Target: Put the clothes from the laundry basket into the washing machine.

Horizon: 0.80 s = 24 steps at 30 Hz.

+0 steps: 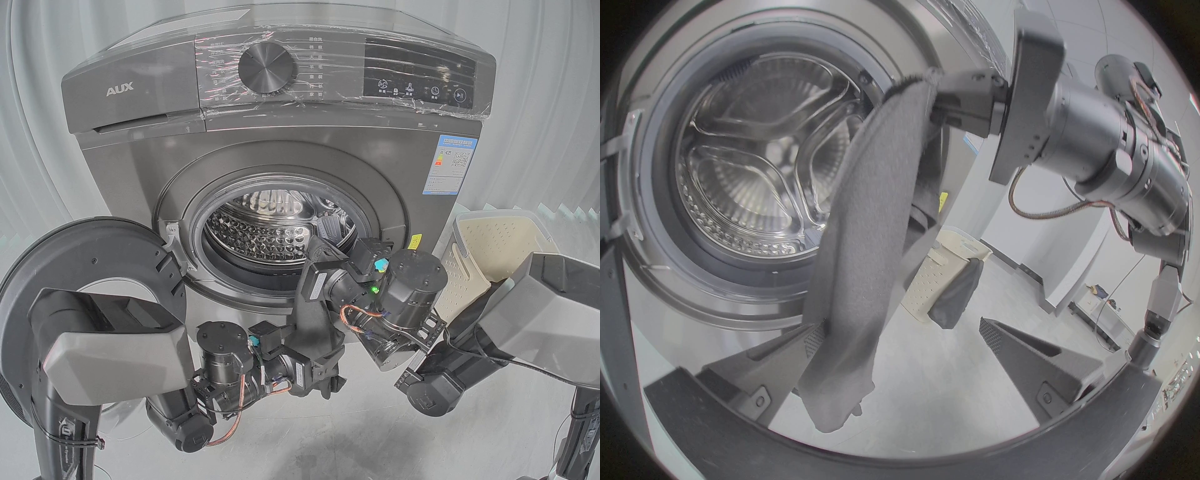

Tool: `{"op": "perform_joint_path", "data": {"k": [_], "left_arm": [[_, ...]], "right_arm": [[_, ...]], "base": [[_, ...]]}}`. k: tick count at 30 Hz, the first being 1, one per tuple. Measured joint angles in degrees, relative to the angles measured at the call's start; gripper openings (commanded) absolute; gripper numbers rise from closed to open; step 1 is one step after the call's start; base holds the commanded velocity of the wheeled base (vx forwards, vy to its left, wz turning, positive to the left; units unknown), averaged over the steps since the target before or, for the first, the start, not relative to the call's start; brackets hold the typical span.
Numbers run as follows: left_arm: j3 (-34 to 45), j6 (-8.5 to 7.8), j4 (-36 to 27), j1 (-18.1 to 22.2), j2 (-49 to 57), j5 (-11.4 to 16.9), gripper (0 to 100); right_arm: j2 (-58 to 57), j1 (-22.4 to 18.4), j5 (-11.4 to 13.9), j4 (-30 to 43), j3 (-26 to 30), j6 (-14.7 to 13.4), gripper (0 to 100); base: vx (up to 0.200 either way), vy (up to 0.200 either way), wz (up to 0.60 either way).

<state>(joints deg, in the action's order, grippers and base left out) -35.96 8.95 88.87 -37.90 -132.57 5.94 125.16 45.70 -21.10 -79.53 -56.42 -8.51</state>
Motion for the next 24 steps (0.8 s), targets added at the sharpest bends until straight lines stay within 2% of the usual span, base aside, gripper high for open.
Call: {"op": "perform_joint_path", "data": {"k": [2, 7, 18, 24], "left_arm": [[-1.1, 0.09, 0.0, 0.1, -1.1, 1.1, 100], [-4.4, 0.07, 0.1, 1.0, -3.4, 1.0, 100], [-8.3, -0.41, -0.1, 6.6, -6.9, -3.5, 100], [-9.6, -0.85, -0.2, 7.6, -7.4, -3.8, 100]], "right_arm": [[0.0, 0.1, 0.0, 0.0, 0.1, 0.0, 0], [0.0, 0.2, 0.0, -0.1, 0.1, -0.2, 0], [-0.6, 0.4, -0.5, -0.3, 1.0, -0.6, 0], [-0.8, 0.7, -0.7, -0.4, 1.4, -0.8, 0]], "base": [[0.0, 0.0, 0.0], [0.0, 0.0, 0.0], [0.0, 0.0, 0.0], [0.0, 0.0, 0.0]]}}
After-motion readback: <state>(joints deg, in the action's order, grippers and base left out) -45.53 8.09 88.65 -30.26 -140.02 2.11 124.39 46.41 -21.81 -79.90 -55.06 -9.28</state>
